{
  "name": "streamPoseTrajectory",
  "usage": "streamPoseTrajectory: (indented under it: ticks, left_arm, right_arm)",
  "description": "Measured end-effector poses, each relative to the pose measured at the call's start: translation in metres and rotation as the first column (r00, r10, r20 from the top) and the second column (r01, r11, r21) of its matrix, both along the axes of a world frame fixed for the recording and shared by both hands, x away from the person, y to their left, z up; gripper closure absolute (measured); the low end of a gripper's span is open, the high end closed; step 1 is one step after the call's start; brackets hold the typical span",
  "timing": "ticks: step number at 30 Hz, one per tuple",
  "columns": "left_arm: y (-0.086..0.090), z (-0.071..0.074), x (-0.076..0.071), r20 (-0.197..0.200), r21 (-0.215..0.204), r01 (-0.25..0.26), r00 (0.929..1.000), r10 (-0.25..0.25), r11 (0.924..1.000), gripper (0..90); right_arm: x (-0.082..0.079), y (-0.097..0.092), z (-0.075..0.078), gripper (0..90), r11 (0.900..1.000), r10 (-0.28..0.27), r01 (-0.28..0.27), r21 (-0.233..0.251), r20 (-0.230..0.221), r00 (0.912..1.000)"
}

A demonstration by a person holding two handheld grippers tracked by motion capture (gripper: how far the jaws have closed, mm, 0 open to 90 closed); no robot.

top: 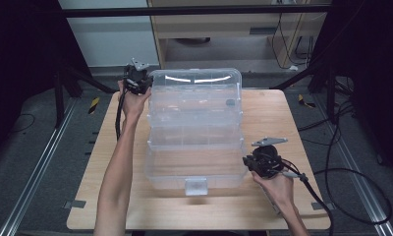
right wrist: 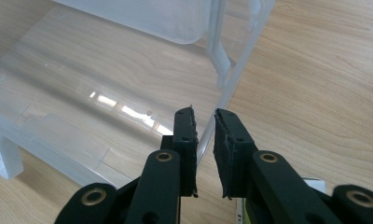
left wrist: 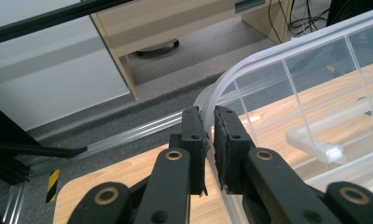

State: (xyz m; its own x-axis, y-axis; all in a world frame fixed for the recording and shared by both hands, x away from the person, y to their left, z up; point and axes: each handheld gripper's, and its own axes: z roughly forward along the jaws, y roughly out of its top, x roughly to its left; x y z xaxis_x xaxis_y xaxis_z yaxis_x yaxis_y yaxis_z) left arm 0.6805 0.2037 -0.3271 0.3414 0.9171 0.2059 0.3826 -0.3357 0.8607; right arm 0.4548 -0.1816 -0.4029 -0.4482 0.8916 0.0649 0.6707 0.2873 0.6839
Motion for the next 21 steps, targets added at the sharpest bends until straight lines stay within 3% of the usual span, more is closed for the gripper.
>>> streamPoseTrajectory:
  ticks: [8, 10, 12, 16, 21]
  left_arm:
    - [0.002, -0.005, 0.002, -0.048, -0.002, -0.026, 0.9985, 0.026, 0.9997, 79.9]
    - [0.004, -0.003, 0.003, -0.026, 0.003, -0.001, 0.9997, 0.001, 1.0000, 79.2]
    - [0.004, 0.000, 0.000, -0.006, -0.025, 0.021, 0.9998, -0.021, 0.9995, 79.9]
    - [0.000, 0.009, -0.006, 0.033, 0.006, 0.035, 0.9988, -0.035, 0.9994, 80.0]
    - [0.004, 0.019, -0.016, 0.037, -0.016, 0.039, 0.9986, -0.039, 0.9991, 79.4]
  right_arm:
    - [-0.001, -0.001, 0.000, 79.4, 1.0000, 0.002, -0.002, 0.007, 0.000, 1.0000]
    - [-0.001, 0.000, 0.000, 79.5, 1.0000, 0.001, -0.001, 0.003, 0.002, 1.0000]
    - [-0.001, 0.000, 0.000, 79.7, 1.0000, -0.001, 0.001, 0.000, 0.003, 1.0000]
    - [-0.003, 0.001, 0.000, 80.7, 1.0000, 0.002, -0.002, 0.007, 0.008, 1.0000]
    - [-0.004, 0.002, 0.001, 80.9, 1.0000, 0.003, -0.003, -0.001, 0.007, 1.0000]
